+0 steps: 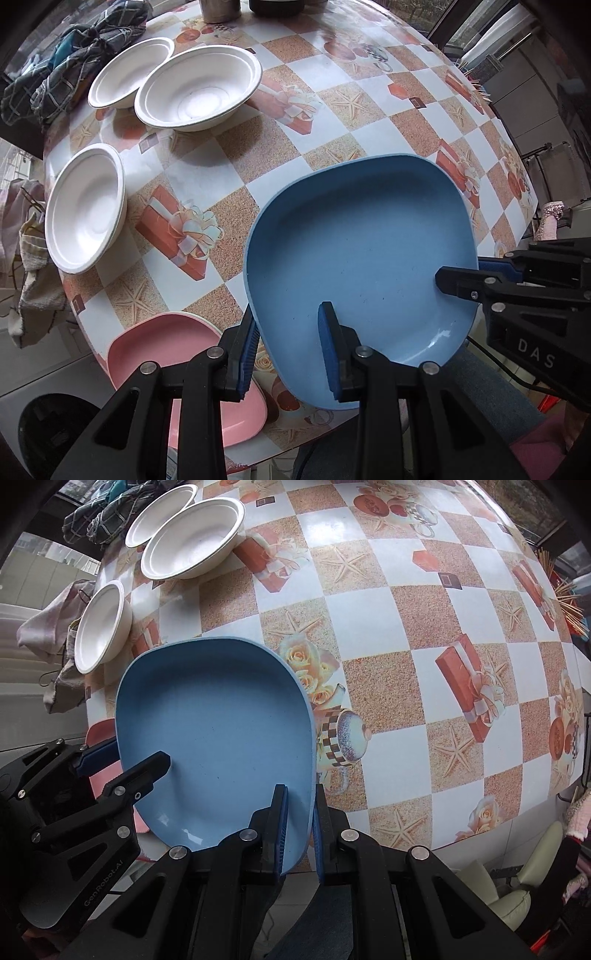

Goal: Organize plates and bowls
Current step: 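Lift the blue plate with the right gripper and carry it over the pink plate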

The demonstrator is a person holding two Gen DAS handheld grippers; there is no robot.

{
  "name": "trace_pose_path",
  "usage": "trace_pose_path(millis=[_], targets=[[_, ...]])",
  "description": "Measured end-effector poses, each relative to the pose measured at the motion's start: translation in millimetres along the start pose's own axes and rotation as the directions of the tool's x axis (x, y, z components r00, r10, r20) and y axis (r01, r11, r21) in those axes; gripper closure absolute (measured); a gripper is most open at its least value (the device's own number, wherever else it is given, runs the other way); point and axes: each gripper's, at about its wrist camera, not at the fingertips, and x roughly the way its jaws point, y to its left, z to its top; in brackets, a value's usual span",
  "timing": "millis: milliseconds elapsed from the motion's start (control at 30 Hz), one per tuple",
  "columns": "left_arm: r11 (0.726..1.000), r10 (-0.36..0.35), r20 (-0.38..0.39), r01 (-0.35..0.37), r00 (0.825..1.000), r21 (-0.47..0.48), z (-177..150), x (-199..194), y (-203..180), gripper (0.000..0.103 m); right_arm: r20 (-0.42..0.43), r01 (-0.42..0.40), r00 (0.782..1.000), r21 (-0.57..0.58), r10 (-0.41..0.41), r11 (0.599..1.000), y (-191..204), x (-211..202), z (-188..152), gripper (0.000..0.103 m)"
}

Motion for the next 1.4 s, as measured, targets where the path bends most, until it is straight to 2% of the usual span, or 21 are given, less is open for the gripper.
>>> trace_pose_path(millis=[400, 667, 1067, 1233, 1400], targets=[[0.994, 0.035, 0.049, -0.030, 0.998, -0.106, -17, -14, 40, 0.070, 0.021, 0.015, 1.000, -0.127, -0.013, 0.992, 42, -5, 13, 0.088], [0.977, 0.059, 0.080, -0.041, 0.995, -0.211, -31, -26, 69, 0.070, 0.025, 0.022, 1.000, -0.242, -0.016, 0.970, 76, -6, 19, 0.088], [0.938, 0.091, 0.075, -0.060, 0.993, -0.342, -58, -35, 112, 0.070, -0.042, 0.000, 0.999, -0.395, -0.018, 0.919, 128, 12, 24, 0.087], [0.930, 0.105, 0.049, -0.081, 0.993, -0.357, -71, -34, 127, 0.070, -0.103, -0.033, 0.995, -0.456, -0.016, 0.890, 147, 28, 15, 0.087], [0.924, 0.113, 0.011, -0.101, 0.994, -0.369, -81, -25, 133, 0.070, -0.166, -0.065, 0.986, -0.471, -0.016, 0.880, 156, 46, 7, 0.087]])
